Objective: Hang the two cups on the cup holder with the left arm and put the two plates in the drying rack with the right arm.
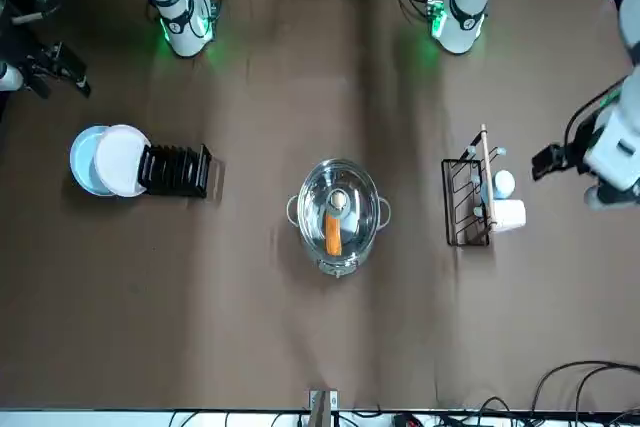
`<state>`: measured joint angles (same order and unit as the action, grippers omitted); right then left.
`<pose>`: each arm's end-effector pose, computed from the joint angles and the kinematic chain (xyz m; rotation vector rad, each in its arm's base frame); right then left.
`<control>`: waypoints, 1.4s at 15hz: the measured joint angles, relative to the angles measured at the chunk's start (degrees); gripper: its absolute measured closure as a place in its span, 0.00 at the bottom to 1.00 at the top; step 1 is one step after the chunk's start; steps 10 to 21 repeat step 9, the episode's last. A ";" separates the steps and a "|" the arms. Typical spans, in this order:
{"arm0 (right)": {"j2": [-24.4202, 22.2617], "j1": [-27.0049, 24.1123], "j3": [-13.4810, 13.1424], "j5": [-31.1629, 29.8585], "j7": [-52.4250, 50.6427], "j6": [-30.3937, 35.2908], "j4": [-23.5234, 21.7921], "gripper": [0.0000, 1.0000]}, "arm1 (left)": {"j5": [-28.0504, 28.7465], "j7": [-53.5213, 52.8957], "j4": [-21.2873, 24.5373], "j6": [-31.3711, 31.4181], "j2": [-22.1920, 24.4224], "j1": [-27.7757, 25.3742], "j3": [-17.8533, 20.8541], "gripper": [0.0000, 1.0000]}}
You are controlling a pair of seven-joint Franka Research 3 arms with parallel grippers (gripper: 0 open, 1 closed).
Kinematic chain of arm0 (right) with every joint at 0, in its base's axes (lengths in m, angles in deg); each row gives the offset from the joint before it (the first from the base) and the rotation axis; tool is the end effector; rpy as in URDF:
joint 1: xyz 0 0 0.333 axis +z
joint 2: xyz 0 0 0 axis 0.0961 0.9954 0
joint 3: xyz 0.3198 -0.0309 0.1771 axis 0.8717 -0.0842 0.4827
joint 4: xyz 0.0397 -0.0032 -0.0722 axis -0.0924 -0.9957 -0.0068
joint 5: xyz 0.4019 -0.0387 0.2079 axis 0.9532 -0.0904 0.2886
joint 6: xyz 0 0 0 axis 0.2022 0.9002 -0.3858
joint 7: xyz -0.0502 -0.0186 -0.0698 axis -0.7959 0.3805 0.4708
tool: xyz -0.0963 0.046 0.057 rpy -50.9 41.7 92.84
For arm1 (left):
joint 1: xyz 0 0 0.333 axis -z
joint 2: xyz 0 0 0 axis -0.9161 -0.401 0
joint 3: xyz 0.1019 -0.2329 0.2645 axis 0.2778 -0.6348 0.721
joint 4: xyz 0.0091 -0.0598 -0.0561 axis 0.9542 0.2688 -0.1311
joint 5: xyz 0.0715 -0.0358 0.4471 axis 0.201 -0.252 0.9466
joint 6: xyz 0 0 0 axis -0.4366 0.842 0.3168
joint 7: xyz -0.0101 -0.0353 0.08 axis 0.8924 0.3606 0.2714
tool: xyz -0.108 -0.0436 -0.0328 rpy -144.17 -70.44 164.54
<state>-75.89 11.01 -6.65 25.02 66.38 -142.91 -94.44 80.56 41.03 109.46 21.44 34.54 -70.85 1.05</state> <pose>0.5281 -0.0119 0.6591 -3.0989 -0.0008 -0.0584 0.6738 -0.0456 0.6212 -3.0948 -0.1262 0.0277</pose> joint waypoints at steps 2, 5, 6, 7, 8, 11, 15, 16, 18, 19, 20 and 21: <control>0.00 0.48 0.01 0.00 -0.01 0.00 -0.04 0.00 | -0.59 -0.10 2.78 -0.83 3.32 1.54 1.58 0.00; 0.00 0.61 0.02 0.00 -0.01 0.02 -0.11 0.00 | -0.62 -1.11 6.45 -0.75 5.53 1.61 1.52 0.00; 0.00 0.61 0.01 0.00 -0.01 0.02 -0.14 0.00 | -0.62 -1.34 6.83 -0.67 5.51 1.61 1.54 0.00; 0.00 0.61 0.01 0.00 -0.02 0.03 -0.19 0.00 | -0.62 -1.44 7.07 -0.58 5.42 1.60 1.55 0.00; 0.00 0.61 0.01 0.00 -0.02 0.05 -0.25 0.00 | -0.62 -1.51 7.18 -0.53 5.34 1.57 1.56 0.00; 0.00 0.61 0.01 0.00 -0.02 0.05 -0.31 0.00 | -0.63 -1.51 7.18 -0.45 5.22 1.54 1.58 0.00; 0.00 0.61 0.01 0.00 -0.02 0.05 -0.31 0.00 | -0.63 -1.51 7.18 -0.45 5.22 1.54 1.58 0.00; 0.00 0.61 0.01 0.00 -0.02 0.05 -0.31 0.00 | -0.63 -1.51 7.18 -0.45 5.22 1.54 1.58 0.00; 0.00 0.61 0.01 0.00 -0.02 0.05 -0.31 0.00 | -0.63 -1.51 7.18 -0.45 5.22 1.54 1.58 0.00; 0.00 0.61 0.01 0.00 -0.02 0.05 -0.31 0.00 | -0.63 -1.51 7.18 -0.45 5.22 1.54 1.58 0.00; 0.00 0.61 0.01 0.00 -0.02 0.05 -0.31 0.00 | -0.63 -1.51 7.18 -0.45 5.22 1.54 1.58 0.00; 0.00 0.61 0.01 0.00 -0.02 0.05 -0.31 0.00 | -0.63 -1.51 7.18 -0.45 5.22 1.54 1.58 0.00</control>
